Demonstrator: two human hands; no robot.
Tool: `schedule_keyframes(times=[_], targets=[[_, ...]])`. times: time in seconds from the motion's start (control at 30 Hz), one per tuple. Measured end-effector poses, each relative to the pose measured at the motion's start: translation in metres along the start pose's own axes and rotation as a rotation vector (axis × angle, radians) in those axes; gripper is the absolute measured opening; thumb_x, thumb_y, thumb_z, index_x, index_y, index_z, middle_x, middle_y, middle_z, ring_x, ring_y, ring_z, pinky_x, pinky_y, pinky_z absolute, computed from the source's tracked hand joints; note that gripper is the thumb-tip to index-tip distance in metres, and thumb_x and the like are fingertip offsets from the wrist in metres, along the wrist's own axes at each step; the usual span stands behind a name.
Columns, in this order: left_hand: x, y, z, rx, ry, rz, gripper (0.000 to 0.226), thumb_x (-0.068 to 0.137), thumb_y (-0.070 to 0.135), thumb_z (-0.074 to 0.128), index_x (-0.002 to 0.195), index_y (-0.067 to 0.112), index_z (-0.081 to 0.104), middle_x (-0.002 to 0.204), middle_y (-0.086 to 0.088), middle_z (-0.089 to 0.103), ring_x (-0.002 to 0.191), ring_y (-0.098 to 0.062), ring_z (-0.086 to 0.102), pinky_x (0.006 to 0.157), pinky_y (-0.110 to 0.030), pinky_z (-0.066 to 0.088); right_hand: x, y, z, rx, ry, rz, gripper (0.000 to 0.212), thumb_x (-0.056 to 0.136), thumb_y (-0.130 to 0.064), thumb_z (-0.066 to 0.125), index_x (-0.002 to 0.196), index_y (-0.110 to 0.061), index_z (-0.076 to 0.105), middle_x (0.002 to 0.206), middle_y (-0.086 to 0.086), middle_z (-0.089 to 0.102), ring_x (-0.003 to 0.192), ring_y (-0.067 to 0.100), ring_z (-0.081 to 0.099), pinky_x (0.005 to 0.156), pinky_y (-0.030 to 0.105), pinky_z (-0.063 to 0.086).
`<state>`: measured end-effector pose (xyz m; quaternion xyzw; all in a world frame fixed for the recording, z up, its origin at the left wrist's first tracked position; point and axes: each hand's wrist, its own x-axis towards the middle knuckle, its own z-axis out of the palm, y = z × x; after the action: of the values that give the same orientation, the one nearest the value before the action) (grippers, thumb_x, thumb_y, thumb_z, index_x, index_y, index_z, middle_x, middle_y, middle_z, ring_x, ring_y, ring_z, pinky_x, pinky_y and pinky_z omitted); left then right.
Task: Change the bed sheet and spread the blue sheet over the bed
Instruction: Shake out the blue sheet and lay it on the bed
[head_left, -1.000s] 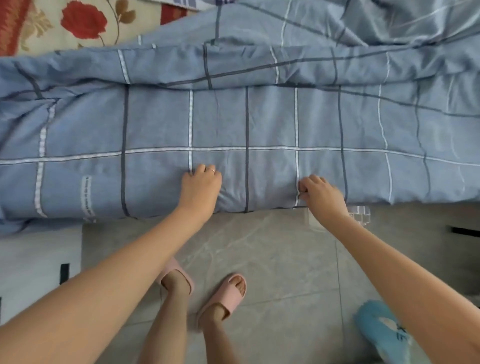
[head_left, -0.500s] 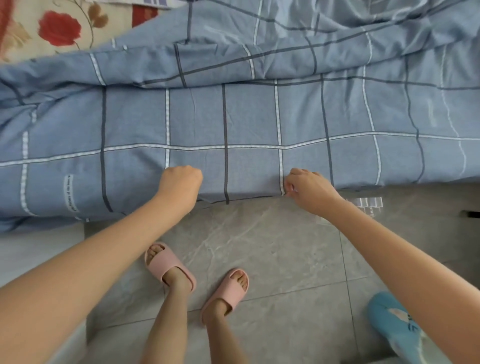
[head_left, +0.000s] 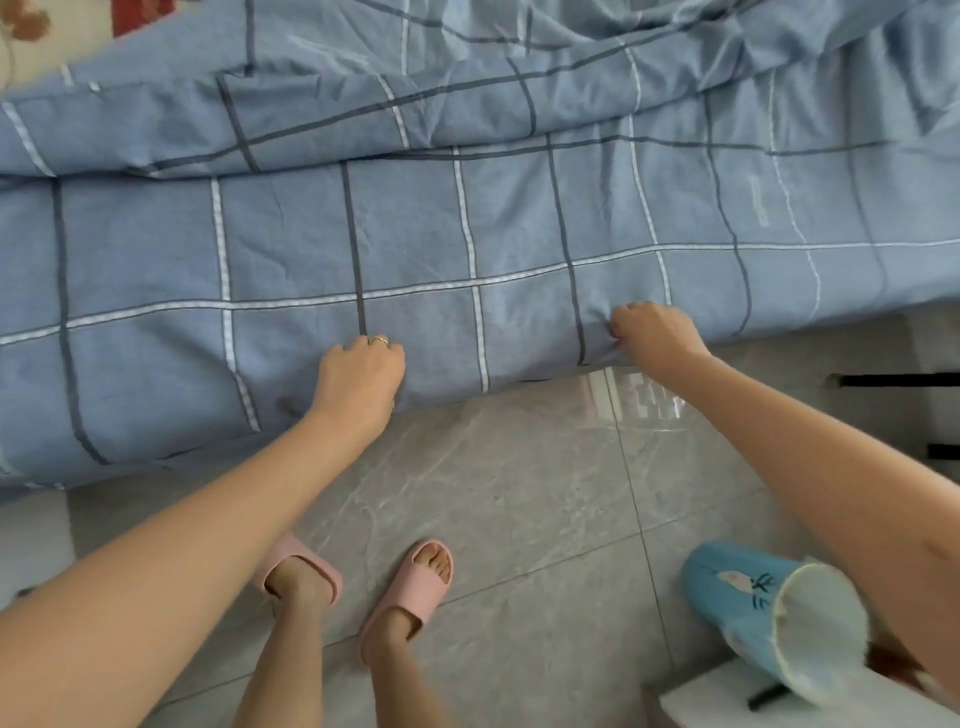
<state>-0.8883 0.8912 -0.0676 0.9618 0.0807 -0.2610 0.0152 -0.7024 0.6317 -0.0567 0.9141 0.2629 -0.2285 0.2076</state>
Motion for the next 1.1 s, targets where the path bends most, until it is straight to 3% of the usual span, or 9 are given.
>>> schedule_keyframes(times=[0.37,0.53,0.7,0.77,0.83,0.9,0.97,1.03,1.1], targets=[[0.027,0.044,-0.013,0.172,-0.074,0.092,0.021,0.083,0.0,0.056,0.095,0.016,0.062,0.105,-0.001,0.064,0.099,-0.019,0.063,0.068,-0.027,0.031,-0.005,0.02,-0.003,-0.071,0.013,-0.191,0.021,0.093,-0.012,0.05,0.107,-0.01,0.065,0.117,0.012,0.054,0.108,0.032,0.051,0.086,0.035,0.038],[0.022,0.051,-0.022,0.2,-0.154,0.127,0.019,0.084,0.004,0.056,0.094,0.02,0.061,0.106,0.002,0.064,0.1,-0.017,0.062,0.053,-0.023,0.02,-0.009,0.02,-0.004,0.028,-0.119,-0.16,0.016,0.094,-0.012,0.048,0.103,-0.012,0.062,0.111,0.011,0.057,0.098,0.033,0.058,0.071,0.033,0.038],[0.02,0.05,-0.02,0.129,-0.143,0.048,0.025,0.083,0.008,0.059,0.106,0.019,0.061,0.113,-0.001,0.06,0.108,-0.019,0.056,0.082,-0.029,0.034,-0.009,0.016,-0.012,0.049,-0.288,-0.108,0.023,0.09,-0.035,0.056,0.107,-0.019,0.057,0.115,0.002,0.059,0.11,0.025,0.055,0.089,0.034,0.036],[0.013,0.042,-0.009,0.124,0.027,0.029,0.035,0.076,0.018,0.071,0.109,0.015,0.06,0.116,-0.007,0.055,0.11,-0.024,0.051,0.09,-0.037,0.04,-0.012,0.003,-0.013,0.118,-0.107,-0.128,0.038,0.086,-0.047,0.057,0.111,-0.018,0.056,0.116,0.002,0.057,0.112,0.024,0.053,0.093,0.037,0.035],[0.006,0.031,-0.004,0.054,0.133,0.055,0.068,0.059,0.029,0.085,0.119,0.011,0.057,0.131,-0.016,0.046,0.125,-0.034,0.039,0.095,-0.063,0.037,-0.015,-0.012,-0.014,0.245,0.25,-0.162,0.051,0.087,-0.051,0.051,0.126,-0.019,0.051,0.127,0.008,0.049,0.121,0.03,0.045,0.098,0.043,0.035],[0.002,0.007,0.006,-0.036,0.062,0.06,0.1,0.064,0.041,0.081,0.147,0.018,0.029,0.156,-0.014,0.011,0.142,-0.04,0.001,0.097,-0.077,0.018,-0.014,-0.015,-0.008,0.287,0.28,-0.036,0.064,0.09,-0.059,0.038,0.146,-0.031,0.026,0.152,0.009,0.024,0.139,0.035,0.023,0.109,0.055,0.022],[-0.006,-0.027,0.021,-0.048,-0.094,-0.075,0.12,0.071,0.053,0.074,0.149,0.032,-0.015,0.156,-0.004,-0.022,0.14,-0.041,-0.021,0.096,-0.078,0.014,-0.019,-0.003,0.019,0.372,-0.057,0.289,0.072,0.091,-0.067,0.026,0.15,-0.037,-0.002,0.16,0.001,-0.006,0.144,0.037,0.012,0.111,0.058,0.017],[-0.02,-0.062,0.039,-0.036,-0.137,-0.261,0.122,0.079,0.047,0.069,0.134,0.038,-0.039,0.149,0.0,-0.038,0.138,-0.042,-0.024,0.096,-0.079,0.019,-0.034,0.006,0.04,0.628,-0.369,0.677,0.083,0.09,-0.07,0.021,0.152,-0.021,0.0,0.159,0.012,0.004,0.139,0.039,0.026,0.112,0.053,0.025],[-0.033,-0.08,0.046,-0.062,-0.166,-0.36,0.115,0.088,0.028,0.062,0.123,0.039,-0.047,0.144,-0.003,-0.046,0.137,-0.043,-0.025,0.096,-0.078,0.022,-0.042,0.003,0.044,0.907,-0.453,0.877,0.083,0.094,-0.064,0.016,0.146,0.0,0.024,0.148,0.025,0.033,0.133,0.039,0.036,0.111,0.049,0.028]])
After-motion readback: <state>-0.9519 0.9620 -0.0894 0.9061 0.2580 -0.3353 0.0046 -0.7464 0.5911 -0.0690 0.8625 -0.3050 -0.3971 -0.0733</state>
